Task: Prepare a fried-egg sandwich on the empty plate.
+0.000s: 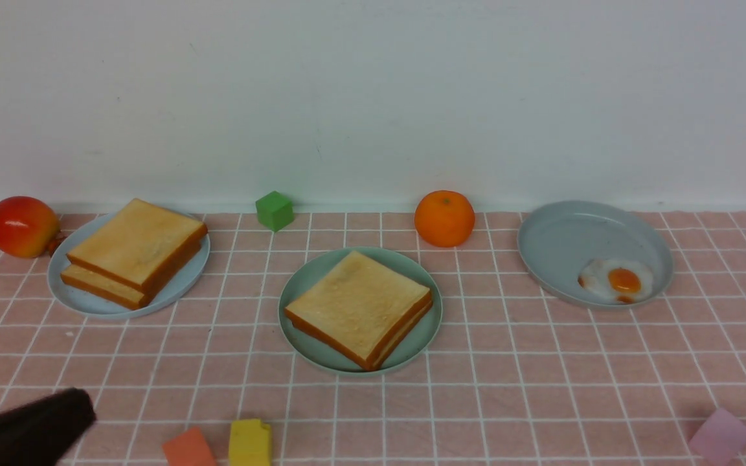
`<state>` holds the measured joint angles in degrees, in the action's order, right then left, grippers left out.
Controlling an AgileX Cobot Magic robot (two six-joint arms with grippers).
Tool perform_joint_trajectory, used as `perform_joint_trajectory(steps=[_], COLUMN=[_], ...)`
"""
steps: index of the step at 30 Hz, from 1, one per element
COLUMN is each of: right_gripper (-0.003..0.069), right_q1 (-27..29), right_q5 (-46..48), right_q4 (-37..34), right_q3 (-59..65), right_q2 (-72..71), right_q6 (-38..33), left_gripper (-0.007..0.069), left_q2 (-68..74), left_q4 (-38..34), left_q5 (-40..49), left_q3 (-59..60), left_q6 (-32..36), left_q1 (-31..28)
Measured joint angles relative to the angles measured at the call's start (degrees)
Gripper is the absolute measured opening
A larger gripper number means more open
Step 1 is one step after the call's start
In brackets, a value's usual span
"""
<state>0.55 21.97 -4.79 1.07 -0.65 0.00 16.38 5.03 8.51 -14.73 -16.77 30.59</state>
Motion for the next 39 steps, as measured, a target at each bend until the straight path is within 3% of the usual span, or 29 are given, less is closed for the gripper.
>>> perform_joint_trajectory(steps=[4,5,8,14,20,39], right_gripper=[0.0025,0.0025,0.0028,0.0028,0.0029,0.0038], right_q1=[0.0,0.0,0.0,0.0,0.0,0.0], right_q5=[0.0,0.0,0.0,0.07,0.11,0.11], right_q4=[0.0,0.0,0.0,0.0,0.0,0.0], right_q3=[0.0,0.0,0.0,0.0,0.0,0.0], right_q2=[0.0,0.0,0.0,0.0,0.0,0.0], right_q6=[0.0,0.0,0.0,0.0,0.0,0.0], left_gripper=[-0.0013,-0.0013,-0.0013,-0.0013,-0.0013,-0.0013], left_q2=[-3.53,-3.53,-9.74,-16.9,-16.98,-16.98], left_q4=[-0.62,-0.76,-1.72,-9.7,-13.76,-14.02], left_q5=[2.66,2.89,6.46,7.66,14.01,14.11], left_q3=[0.06,0.06,1.99,12.41,16.42,16.47], left_q6=[-0.14,-0.14,0.07,1.62,3.94,5.33], left_q1=[-9.98,-9.98,-19.66,-31.0,-33.52,-33.4])
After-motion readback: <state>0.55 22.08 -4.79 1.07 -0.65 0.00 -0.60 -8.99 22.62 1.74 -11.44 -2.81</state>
